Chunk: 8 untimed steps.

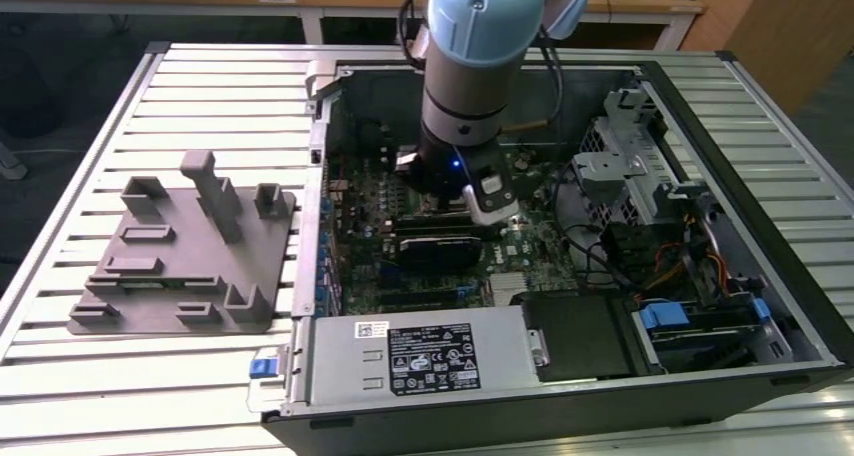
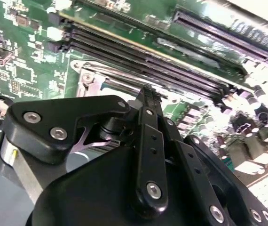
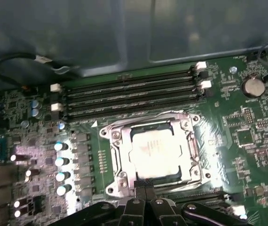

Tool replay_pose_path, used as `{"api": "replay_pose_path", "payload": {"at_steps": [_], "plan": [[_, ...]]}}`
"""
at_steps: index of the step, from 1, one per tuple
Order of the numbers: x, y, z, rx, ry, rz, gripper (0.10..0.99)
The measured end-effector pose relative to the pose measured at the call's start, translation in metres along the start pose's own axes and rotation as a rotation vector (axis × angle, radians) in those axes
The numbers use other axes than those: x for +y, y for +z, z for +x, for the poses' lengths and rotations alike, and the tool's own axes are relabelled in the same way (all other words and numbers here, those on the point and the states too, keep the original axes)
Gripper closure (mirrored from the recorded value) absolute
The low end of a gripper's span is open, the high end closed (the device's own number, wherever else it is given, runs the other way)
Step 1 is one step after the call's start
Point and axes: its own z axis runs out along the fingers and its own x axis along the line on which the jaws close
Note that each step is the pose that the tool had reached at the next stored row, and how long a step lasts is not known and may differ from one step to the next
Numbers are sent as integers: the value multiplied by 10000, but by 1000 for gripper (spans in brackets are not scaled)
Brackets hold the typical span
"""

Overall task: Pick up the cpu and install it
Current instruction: 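Install the second cpu locking lever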

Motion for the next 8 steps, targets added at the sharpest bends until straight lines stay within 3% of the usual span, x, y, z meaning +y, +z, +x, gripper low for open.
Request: {"api": "replay_pose_path", "payload": {"at_steps": [8], "plan": [[164,36,-46,28,13,196,980]]}}
